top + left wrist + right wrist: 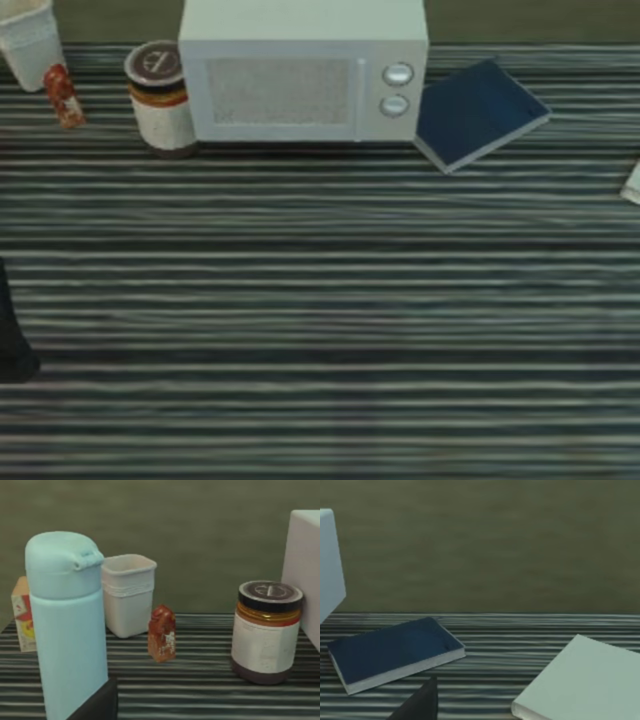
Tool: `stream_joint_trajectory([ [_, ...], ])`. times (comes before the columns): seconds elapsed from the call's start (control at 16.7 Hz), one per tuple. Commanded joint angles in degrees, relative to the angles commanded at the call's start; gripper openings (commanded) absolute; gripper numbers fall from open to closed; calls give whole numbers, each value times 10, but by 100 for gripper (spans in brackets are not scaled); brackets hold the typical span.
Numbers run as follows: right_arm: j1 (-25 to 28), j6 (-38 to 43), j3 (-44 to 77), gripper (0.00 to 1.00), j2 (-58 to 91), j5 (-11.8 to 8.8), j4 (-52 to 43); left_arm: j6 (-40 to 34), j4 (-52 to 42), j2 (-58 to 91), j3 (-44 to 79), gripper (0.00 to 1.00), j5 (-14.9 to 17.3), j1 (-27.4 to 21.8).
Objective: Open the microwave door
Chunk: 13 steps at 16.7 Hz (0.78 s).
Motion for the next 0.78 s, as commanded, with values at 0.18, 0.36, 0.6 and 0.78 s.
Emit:
stream_joint_trajectory([
  [0.18,0,0,0,100,0,0,0,-2,1,6,6,100,-2,-3],
  [0.36,0,0,0,100,0,0,0,-20,4,60,57,100,-26,-33],
  [0.6,0,0,0,100,0,0,0,-58,2,214,184,100,-87,-104],
  [0.78,0,0,0,100,0,0,0,-92,-5,375,301,100,-148,-171],
])
